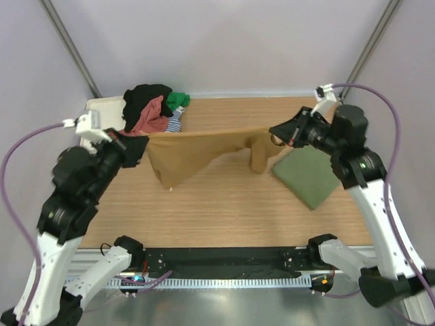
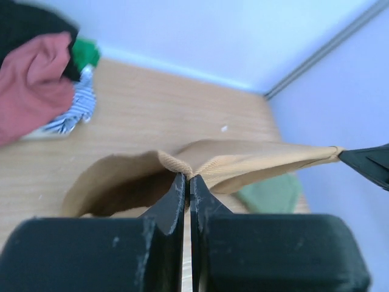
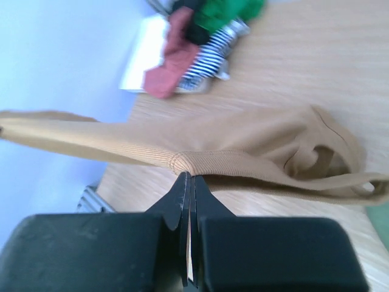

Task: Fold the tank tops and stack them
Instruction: Flatten the tank top out

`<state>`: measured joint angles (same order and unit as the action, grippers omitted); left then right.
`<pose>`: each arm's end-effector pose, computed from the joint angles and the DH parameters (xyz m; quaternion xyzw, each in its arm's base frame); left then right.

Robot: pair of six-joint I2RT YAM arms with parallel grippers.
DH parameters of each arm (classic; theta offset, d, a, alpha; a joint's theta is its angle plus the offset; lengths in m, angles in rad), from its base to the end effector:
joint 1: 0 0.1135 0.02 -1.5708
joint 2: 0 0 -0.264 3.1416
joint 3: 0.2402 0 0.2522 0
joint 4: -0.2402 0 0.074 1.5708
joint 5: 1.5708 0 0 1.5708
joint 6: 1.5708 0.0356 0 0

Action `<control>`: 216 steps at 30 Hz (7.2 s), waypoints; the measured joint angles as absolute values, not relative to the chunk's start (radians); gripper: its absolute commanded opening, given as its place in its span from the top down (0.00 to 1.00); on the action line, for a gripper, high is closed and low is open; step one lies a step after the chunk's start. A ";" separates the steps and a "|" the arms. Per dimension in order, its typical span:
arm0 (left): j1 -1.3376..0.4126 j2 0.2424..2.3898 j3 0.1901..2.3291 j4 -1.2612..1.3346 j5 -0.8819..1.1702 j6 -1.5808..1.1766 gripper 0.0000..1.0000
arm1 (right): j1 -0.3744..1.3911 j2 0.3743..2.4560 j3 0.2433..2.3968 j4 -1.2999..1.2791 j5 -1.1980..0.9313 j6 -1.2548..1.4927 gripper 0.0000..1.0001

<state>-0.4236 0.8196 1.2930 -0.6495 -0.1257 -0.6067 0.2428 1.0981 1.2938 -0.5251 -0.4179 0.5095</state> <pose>0.1277 -0.0527 0.4524 -0.1101 0.7581 -0.2739 0.5815 0.2190 0.0691 0.4206 -0.0138 0.8048 0.3659 0.4672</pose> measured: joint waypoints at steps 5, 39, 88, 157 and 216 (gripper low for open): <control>-0.424 0.607 1.308 -0.647 -0.022 -0.585 1.00 | 0.243 0.833 1.293 -0.535 -0.513 0.499 0.99; -0.288 1.639 1.303 -0.449 -0.348 -0.743 0.40 | 0.232 1.703 1.315 -0.374 -0.262 0.502 0.29; -0.445 1.016 0.584 -0.391 0.109 -0.735 0.02 | -0.007 1.464 0.779 -0.244 -0.344 0.551 0.32; -0.451 0.971 0.506 -0.436 -0.114 -0.834 0.02 | 0.044 1.687 0.917 -0.029 -0.160 0.706 0.99; -0.239 1.707 1.138 -0.385 -0.288 -0.671 0.31 | 0.316 2.247 1.741 -0.330 -0.186 0.442 0.44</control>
<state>-0.2386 1.7069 1.1381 -0.3851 -0.2878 -0.6712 0.3164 2.2475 1.7412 -0.3298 -0.1860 0.4416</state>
